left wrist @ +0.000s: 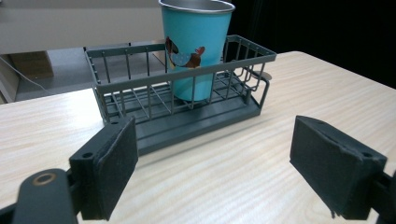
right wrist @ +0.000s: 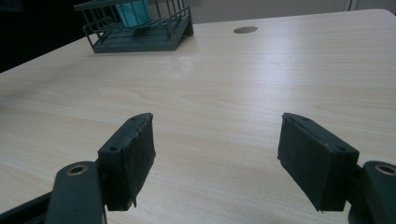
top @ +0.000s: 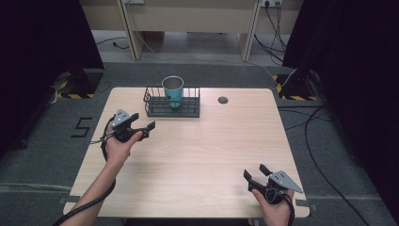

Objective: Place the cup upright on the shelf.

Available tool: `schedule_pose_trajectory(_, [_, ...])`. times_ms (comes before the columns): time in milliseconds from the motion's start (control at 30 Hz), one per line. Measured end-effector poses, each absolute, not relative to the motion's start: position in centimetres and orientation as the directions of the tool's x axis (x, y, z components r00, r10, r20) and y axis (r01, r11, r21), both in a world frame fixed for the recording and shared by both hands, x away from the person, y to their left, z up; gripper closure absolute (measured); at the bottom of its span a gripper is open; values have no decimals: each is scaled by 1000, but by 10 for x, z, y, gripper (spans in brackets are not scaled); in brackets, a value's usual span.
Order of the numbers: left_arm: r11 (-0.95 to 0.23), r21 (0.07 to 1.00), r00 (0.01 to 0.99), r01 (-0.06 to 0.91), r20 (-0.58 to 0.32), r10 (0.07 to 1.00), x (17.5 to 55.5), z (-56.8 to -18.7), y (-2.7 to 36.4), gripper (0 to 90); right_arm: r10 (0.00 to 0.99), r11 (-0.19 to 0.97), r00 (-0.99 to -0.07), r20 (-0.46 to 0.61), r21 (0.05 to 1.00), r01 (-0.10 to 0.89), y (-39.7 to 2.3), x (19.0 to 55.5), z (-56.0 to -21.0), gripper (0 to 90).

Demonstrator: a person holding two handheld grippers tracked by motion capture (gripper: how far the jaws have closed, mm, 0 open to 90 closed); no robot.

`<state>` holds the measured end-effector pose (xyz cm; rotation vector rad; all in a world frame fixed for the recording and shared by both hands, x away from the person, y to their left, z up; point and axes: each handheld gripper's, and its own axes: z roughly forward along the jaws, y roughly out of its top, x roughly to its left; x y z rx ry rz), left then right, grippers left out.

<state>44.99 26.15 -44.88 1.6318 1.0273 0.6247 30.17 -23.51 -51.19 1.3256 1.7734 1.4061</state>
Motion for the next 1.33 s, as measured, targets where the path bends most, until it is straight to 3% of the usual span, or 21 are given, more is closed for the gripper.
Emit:
schedule_pose_trajectory(767, [-109,925,517,363,-102,850,353,-500,307,153,909,0,-387,156,928,373,-233,302,-512,278])
schedule_pose_trajectory(933, [-73,929,519,363,-136,844,343,-508,305,159,909,5,-389,149,929,370,-233,301,-512,278])
schedule_pose_trajectory(1333, [-91,939,553,331,-115,825,340,-506,299,161,911,22,-389,134,929,370,-232,301,-511,275])
